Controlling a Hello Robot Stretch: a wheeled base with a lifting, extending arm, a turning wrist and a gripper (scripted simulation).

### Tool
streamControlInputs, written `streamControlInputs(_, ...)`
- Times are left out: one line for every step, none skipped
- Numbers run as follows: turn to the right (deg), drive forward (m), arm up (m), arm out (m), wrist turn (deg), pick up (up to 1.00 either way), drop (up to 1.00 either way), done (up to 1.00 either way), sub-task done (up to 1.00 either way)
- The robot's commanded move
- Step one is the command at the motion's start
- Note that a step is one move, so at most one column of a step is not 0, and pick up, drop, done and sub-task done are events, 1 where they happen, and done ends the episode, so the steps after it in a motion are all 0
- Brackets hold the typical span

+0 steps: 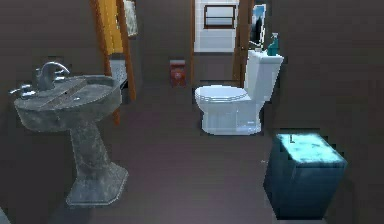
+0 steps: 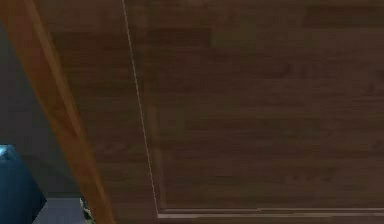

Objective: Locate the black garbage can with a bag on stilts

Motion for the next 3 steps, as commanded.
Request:
streamControlInputs(-3.0, 0.00, 0.00, 0.00, 0.0, 0.00, 0.00, 0.00, 0.00)
streamControlInputs(0.0, 1.00, 0.00, 0.00, 0.0, 0.00, 0.00, 0.00, 0.00)
streamControlInputs(-3.0, 0.00, 0.00, 0.00, 0.0, 0.00, 0.00, 0.00, 0.00)
